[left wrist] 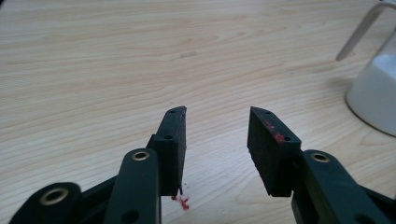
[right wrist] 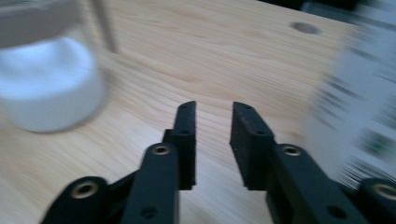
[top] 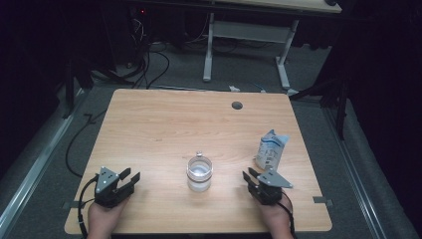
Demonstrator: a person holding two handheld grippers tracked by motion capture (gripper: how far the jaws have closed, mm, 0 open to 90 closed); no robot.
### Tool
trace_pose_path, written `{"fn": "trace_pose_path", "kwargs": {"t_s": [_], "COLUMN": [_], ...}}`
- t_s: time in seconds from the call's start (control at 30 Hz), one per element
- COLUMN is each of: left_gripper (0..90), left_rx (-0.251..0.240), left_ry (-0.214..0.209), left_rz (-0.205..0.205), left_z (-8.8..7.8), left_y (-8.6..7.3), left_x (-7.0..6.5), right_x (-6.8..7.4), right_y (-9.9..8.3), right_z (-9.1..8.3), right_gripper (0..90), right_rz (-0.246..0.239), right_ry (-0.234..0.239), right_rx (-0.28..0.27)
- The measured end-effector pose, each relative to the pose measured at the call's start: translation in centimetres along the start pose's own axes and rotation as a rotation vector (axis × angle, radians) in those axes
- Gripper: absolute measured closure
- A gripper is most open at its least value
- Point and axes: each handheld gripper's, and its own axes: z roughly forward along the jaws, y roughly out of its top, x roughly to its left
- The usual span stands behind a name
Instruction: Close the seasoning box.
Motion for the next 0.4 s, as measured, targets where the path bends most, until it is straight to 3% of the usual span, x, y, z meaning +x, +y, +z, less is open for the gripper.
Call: {"fn": "trace_pose_path", "kwargs": {"t_s": [0.03, 0.07, 0.17, 0.4], "left_gripper": [56.4, 56.2, 55.8, 55.5], "left_rx": [0.0, -0.001, -0.004, -0.004], "left_ry": [0.0, 0.012, 0.019, 0.025], "left_rz": [0.0, -0.007, -0.001, 0.01], "left_z": [0.0, -0.3, -0.5, -0.4], "left_y": [0.0, 0.0, 0.0, 0.1], "left_x": [0.0, 0.2, 0.2, -0.2], "right_x": [0.0, -1.2, -2.1, -1.5], "right_y": [0.0, -1.2, -1.8, -1.7], "right_z": [0.0, -0.9, -1.4, -1.5], "right_gripper": [67.5, 66.3, 63.7, 63.5], "right_rz": [0.0, 0.031, 0.069, 0.046], "right_ry": [0.0, -0.033, -0.026, -0.015], "right_rx": [0.0, -0.003, 0.004, 0.003]}}
